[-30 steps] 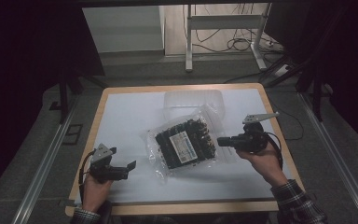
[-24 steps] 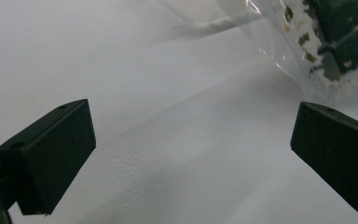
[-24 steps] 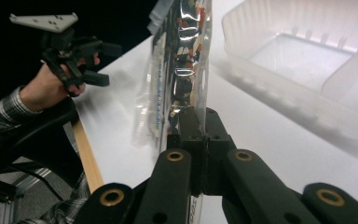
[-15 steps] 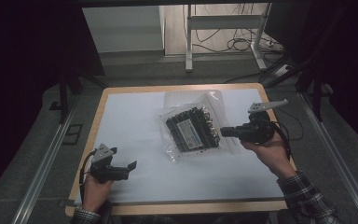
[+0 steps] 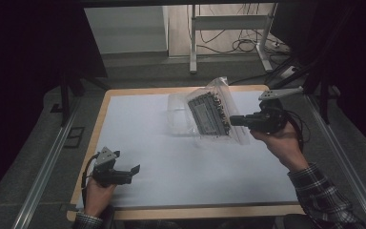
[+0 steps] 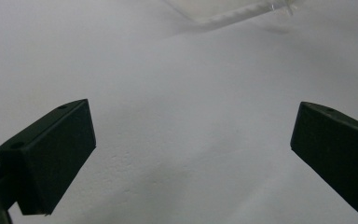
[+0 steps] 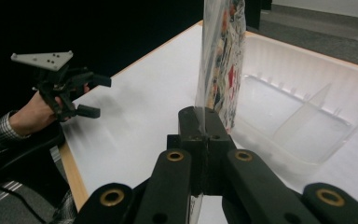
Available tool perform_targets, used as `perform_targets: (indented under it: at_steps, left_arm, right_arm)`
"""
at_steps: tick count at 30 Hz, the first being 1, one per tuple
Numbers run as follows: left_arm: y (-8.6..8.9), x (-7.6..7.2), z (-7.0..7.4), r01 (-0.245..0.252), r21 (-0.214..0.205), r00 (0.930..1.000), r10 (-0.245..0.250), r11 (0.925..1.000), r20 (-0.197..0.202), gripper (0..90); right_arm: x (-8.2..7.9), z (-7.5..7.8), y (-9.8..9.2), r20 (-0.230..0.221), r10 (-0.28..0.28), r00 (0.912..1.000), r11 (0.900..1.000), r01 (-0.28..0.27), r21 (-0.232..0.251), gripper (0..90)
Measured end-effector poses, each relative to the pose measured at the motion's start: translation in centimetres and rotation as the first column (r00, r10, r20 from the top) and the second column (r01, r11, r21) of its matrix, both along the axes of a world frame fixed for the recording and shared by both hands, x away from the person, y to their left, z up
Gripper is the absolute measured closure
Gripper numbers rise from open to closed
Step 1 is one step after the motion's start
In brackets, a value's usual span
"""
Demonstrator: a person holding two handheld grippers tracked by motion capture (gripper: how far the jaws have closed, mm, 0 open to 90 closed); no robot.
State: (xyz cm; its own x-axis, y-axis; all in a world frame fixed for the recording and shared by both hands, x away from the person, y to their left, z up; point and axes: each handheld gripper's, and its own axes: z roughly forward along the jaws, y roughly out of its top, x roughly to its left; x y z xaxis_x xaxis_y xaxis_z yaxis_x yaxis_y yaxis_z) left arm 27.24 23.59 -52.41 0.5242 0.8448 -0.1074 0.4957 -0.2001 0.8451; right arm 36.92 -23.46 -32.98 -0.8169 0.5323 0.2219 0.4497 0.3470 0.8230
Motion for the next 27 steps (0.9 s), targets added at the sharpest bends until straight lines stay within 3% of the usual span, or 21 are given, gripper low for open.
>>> perform_targets:
  at_steps: [11, 27]
  left_arm:
    - [0.0, 0.0, 0.0, 0.002, 0.000, 1.0000, -0.002, 1.0000, -0.001, 0.0]
    - [-0.1, 0.0, 0.0, 0.009, 0.002, 1.0000, -0.009, 1.0000, 0.004, 0.0]
  right_arm:
    - [1.5, 2.0, 0.2, -0.004, -0.012, 0.9999, 0.9999, 0.012, -0.011, 89.1]
    - [5.0, 5.9, 1.7, 0.054, -0.062, 0.9966, 0.9953, 0.066, -0.072, 89.2]
